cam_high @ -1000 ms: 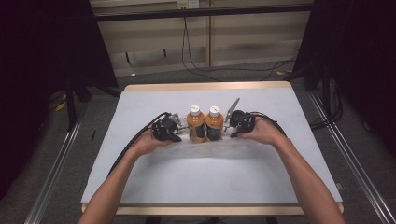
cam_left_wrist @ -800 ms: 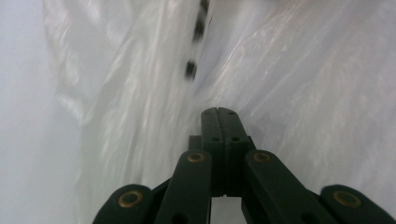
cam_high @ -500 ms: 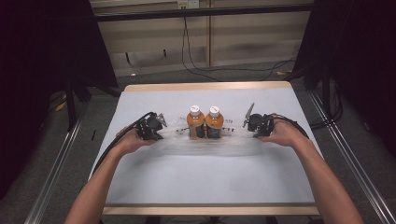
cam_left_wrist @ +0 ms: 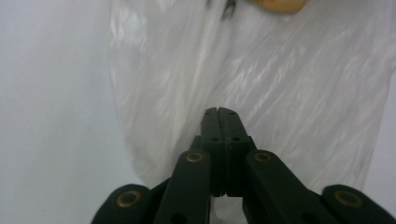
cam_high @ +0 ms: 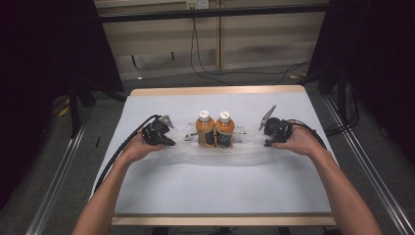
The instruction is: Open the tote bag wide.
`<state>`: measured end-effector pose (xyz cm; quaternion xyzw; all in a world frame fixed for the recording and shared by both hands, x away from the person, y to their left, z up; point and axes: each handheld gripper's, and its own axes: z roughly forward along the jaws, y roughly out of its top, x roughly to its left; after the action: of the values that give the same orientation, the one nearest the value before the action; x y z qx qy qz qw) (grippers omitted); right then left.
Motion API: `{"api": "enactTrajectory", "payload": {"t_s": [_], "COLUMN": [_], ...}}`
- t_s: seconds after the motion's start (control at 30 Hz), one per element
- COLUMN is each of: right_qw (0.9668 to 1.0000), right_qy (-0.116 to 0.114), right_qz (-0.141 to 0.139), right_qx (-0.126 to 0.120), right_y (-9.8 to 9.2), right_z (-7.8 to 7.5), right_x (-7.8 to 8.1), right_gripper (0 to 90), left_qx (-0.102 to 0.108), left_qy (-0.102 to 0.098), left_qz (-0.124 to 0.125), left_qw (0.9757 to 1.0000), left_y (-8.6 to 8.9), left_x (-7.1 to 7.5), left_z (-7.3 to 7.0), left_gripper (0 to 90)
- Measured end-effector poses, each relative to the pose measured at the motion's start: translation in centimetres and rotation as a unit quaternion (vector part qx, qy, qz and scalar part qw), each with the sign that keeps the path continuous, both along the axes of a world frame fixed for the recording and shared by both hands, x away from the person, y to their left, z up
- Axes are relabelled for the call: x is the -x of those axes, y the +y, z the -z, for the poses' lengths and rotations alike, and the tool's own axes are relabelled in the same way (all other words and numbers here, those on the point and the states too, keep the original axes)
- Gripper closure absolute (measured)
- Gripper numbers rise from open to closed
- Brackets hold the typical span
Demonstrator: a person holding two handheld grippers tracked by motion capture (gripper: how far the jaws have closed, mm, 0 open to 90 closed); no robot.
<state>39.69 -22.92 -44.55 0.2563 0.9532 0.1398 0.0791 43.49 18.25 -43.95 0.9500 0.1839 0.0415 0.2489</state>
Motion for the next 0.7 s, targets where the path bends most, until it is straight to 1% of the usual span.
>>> {"api": "enactTrajectory", "payload": {"t_s": [0.03, 0.07, 0.1, 0.13, 0.17, 0.2, 0.23, 0.27, 0.3, 0.33, 0.37, 0.4, 0.43, 0.47, 0.5, 0.53, 0.57, 0.6, 0.63, 0.7], "right_qw": [0.9996, 0.9996, 0.9983, 0.9983, 0.9955, 0.9943, 0.9943, 0.9915, 0.9915, 0.988, 0.988, 0.9862, 0.9842, 0.9828, 0.9807, 0.9807, 0.9794, 0.9781, 0.9769, 0.9745], "right_qy": [-0.006, -0.006, -0.016, -0.016, -0.027, -0.034, -0.034, -0.042, -0.042, -0.053, -0.053, -0.058, -0.062, -0.066, -0.068, -0.068, -0.07, -0.071, -0.073, -0.076], "right_qz": [0.002, 0.002, 0.003, 0.003, 0.008, 0.01, 0.01, 0.013, 0.013, 0.013, 0.013, 0.013, 0.013, 0.015, 0.019, 0.019, 0.021, 0.019, 0.018, 0.019], "right_qx": [-0.029, -0.029, -0.056, -0.056, -0.09, -0.101, -0.101, -0.123, -0.123, -0.145, -0.145, -0.155, -0.165, -0.172, -0.182, -0.182, -0.189, -0.195, -0.2, -0.21], "right_y": [-0.1, -0.1, -0.1, -0.1, -0.4, -0.5, -0.5, -0.7, -0.7, -0.8, -0.8, -0.8, -0.8, -0.8, -0.9, -0.9, -0.9, -1.0, -1.0, -0.7], "right_z": [-0.7, -0.7, -1.4, -1.4, -2.3, -2.7, -2.7, -3.3, -3.3, -4.0, -4.0, -4.2, -4.5, -4.7, -5.1, -5.1, -5.2, -5.4, -5.6, -6.1], "right_x": [-0.1, -0.1, 0.0, 0.0, 0.1, 0.2, 0.2, 0.3, 0.3, 0.5, 0.5, 0.6, 0.6, 0.7, 0.8, 0.8, 0.9, 0.9, 0.9, 0.9], "right_gripper": [72.9, 72.9, 69.4, 69.4, 62.7, 61.0, 61.0, 55.4, 55.4, 47.5, 47.5, 44.2, 41.6, 39.8, 37.6, 37.6, 37.3, 36.5, 35.6, 33.5], "left_qx": [0.018, 0.018, 0.043, 0.043, 0.056, 0.064, 0.064, 0.072, 0.083, 0.111, 0.111, 0.114, 0.117, 0.119, 0.123, 0.123, 0.129, 0.13, 0.136, 0.14], "left_qy": [-0.004, -0.004, -0.004, -0.004, -0.012, -0.01, -0.01, -0.017, -0.025, -0.032, -0.032, -0.033, -0.03, -0.033, -0.033, -0.035, -0.036, -0.039, -0.038, -0.04], "left_qz": [0.006, 0.006, 0.004, 0.004, 0.004, 0.002, 0.002, -0.002, -0.01, -0.016, -0.016, -0.019, -0.021, -0.019, -0.022, -0.021, -0.024, -0.018, -0.022, -0.02], "left_qw": [0.9998, 0.9998, 0.9991, 0.9991, 0.9983, 0.9979, 0.9979, 0.9973, 0.9962, 0.9932, 0.9932, 0.9928, 0.9925, 0.9921, 0.9916, 0.9915, 0.9907, 0.9906, 0.9898, 0.9891], "left_y": [-0.1, -0.1, 0.0, 0.0, 0.2, 0.2, 0.2, 0.3, 0.4, 0.6, 0.6, 0.6, 0.7, 0.7, 0.8, 0.8, 0.8, 0.9, 0.8, 0.7], "left_x": [0.2, 0.2, 0.5, 0.5, 0.8, 1.0, 1.0, 1.2, 1.4, 1.7, 1.7, 1.8, 2.0, 2.1, 2.2, 2.3, 2.4, 2.4, 2.5, 2.6], "left_z": [-0.7, -0.7, -1.3, -1.3, -1.9, -2.0, -2.0, -2.3, -2.5, -2.6, -2.6, -2.7, -2.7, -2.7, -2.8, -2.9, -3.1, -3.3, -3.5, -4.0], "left_gripper": [81.6, 79.6, 78.7, 77.1, 74.0, 72.6, 70.6, 67.2, 67.2, 63.9, 61.2, 61.2, 58.7, 57.7, 55.7, 55.7, 54.7, 53.4, 52.3, 50.8]}}
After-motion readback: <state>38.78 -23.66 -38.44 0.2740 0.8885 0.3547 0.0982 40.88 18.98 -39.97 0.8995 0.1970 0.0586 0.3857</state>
